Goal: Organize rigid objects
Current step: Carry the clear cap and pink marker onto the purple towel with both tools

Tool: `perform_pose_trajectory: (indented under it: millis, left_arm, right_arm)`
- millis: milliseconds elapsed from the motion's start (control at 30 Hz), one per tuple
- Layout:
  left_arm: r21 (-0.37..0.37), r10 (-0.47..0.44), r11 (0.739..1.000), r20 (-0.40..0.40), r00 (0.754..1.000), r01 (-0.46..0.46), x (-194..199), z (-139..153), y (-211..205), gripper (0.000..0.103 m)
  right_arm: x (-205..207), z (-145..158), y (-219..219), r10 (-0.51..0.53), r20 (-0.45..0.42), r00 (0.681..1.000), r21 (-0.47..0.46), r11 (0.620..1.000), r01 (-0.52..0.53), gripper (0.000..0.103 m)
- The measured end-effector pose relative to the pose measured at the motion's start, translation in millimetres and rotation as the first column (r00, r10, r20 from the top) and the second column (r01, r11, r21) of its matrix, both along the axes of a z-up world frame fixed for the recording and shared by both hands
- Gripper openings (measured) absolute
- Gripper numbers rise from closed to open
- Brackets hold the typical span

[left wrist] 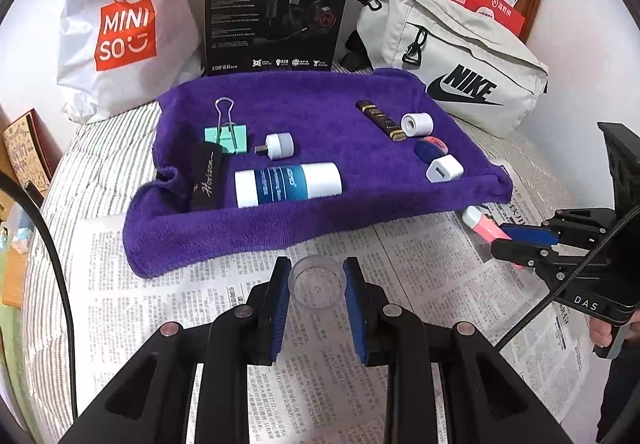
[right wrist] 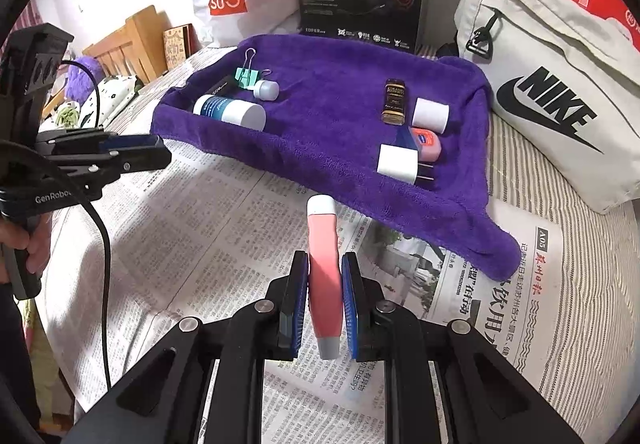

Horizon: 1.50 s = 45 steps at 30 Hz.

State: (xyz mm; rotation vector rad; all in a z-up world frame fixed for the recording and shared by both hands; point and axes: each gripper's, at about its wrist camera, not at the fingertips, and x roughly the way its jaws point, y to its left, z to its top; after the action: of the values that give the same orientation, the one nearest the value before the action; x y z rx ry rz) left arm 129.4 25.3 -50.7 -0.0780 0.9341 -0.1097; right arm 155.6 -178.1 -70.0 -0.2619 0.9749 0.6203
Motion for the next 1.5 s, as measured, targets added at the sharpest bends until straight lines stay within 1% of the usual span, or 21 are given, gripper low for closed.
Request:
perform_pose_trajectory:
  millis: [400,633,933,1067,1200,1300,1500]
  left_arm:
    - [-0.016,0.035,0.999,-0.004,0.999,-0.035,17,16,21,0.026]
    - [-0.028,0.036,0.999,-0.003,0.999,-0.036,35,21,31,0.026]
    - [-0.036,0.038,0.999,-0.02,0.999,-0.039,69,18,44,0.026]
    - [-0.033,0.035,0.999,-0.031,0.999,-0.036,83,13,47,0.026]
    - [-0.035,0.033,0.999,-0.046,0.998,-0.035,95,6,50,0.026]
    - [-0.037,0.031,0.999,-0.051,0.998,-0.033,102,2,51,0.026]
    - [-0.036,0.036,0.999,-0.063,0.997,-0.039,111,-4,55,0.026]
  right_arm:
    - [23,20,11,-0.017,-0.005,1.0,0.045,0.999,0.017,0.017]
    - [60,28,23,-0.048,0.002,0.999,0.05,0.998,0.048,0.017]
    - [109,22,41,-0.077,-0.023,0.997,0.057,0.995,0.078,0.017]
    - [123,14,50,-0.077,-0.027,0.997,0.034,0.996,0.078,0.017]
    - [131,5,57,-0.075,-0.03,0.997,0.016,0.997,0.076,0.017]
    - [136,-4,64,-0.065,-0.031,0.997,-0.015,0.998,0.064,0.017]
    - [137,-14,72,-0.043,-0.029,0.999,-0.055,0.998,0.042,0.017]
